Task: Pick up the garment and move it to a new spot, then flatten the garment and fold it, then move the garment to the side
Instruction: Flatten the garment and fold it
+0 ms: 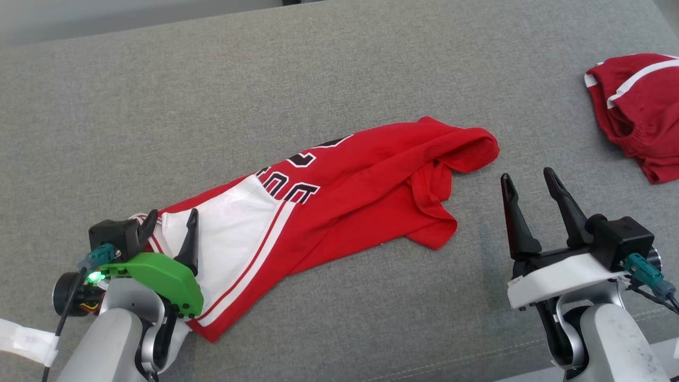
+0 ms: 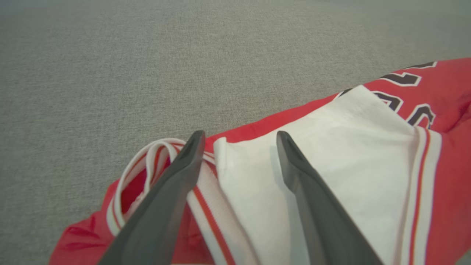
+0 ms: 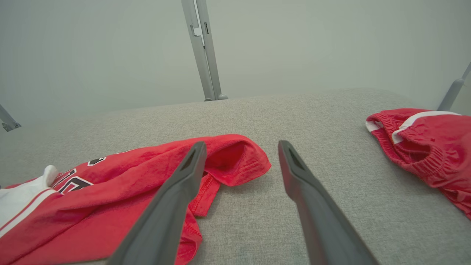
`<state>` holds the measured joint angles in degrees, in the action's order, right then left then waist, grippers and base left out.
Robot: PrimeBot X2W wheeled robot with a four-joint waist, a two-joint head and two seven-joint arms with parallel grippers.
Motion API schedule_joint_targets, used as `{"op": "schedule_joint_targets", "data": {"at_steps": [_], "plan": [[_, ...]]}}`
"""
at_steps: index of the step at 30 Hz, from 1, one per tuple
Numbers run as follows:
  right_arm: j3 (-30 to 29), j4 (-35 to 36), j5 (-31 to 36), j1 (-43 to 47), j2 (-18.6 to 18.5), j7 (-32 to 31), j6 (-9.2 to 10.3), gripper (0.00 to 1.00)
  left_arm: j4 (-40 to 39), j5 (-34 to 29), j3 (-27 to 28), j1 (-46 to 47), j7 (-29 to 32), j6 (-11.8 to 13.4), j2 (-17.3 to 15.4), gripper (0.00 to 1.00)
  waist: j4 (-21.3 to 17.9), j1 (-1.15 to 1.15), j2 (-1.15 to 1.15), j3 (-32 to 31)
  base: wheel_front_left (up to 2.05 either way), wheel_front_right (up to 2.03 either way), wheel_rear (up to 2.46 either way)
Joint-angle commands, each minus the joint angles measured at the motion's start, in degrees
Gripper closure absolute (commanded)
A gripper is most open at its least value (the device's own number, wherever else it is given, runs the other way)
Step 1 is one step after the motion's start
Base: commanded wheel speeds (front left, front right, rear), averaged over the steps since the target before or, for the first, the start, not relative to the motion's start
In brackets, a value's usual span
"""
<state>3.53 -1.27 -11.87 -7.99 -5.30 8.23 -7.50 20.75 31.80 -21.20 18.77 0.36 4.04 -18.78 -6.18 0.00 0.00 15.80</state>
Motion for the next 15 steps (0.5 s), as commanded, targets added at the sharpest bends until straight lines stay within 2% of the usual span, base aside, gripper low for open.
{"op": "schedule_joint_targets", "data": {"at_steps": [1,3,4,5,6,7,15], "plan": [[-0.12,-0.27,0.30,-0.77,0.07,0.53,0.02,0.00,0.29,0.34,0.30,0.87,-0.53,0.21,-0.30,0.00,0.01,0.00,0.00,0.00,0.00,0.00,0.00],[-0.18,-0.46,0.19,-0.79,0.14,0.54,0.02,0.00,0.28,0.52,0.12,0.68,-0.47,-0.12,-0.15,0.00,0.08,0.00,0.00,0.01,0.00,0.00,0.00],[-0.19,-0.54,0.13,-0.78,0.16,0.54,0.02,0.00,0.31,0.83,0.02,0.49,-0.20,-0.36,-0.04,0.11,0.13,0.00,0.00,0.00,0.00,0.00,0.00],[-0.18,-0.61,0.08,-0.79,0.17,0.56,0.02,0.00,0.36,1.16,-0.08,0.24,0.05,-0.56,0.05,0.54,0.17,0.00,0.00,-0.01,0.00,0.00,0.00],[-0.18,-0.67,0.04,-0.83,0.19,0.56,0.02,0.00,0.49,1.39,-0.24,-0.06,0.64,-0.60,0.09,0.85,0.21,0.00,0.00,-0.03,0.00,0.00,0.00],[-0.18,-0.71,0.02,-0.87,0.21,0.58,0.02,0.00,0.46,1.47,-0.35,-0.23,0.95,-0.59,-0.01,1.00,0.24,0.00,0.00,-0.05,0.00,0.00,0.00],[-0.59,-1.15,-0.42,-1.59,0.03,0.98,0.02,0.00,-0.95,1.83,-0.18,-0.58,0.85,-0.43,-0.56,1.00,0.41,0.00,0.00,-0.07,0.00,0.00,0.00]]}}
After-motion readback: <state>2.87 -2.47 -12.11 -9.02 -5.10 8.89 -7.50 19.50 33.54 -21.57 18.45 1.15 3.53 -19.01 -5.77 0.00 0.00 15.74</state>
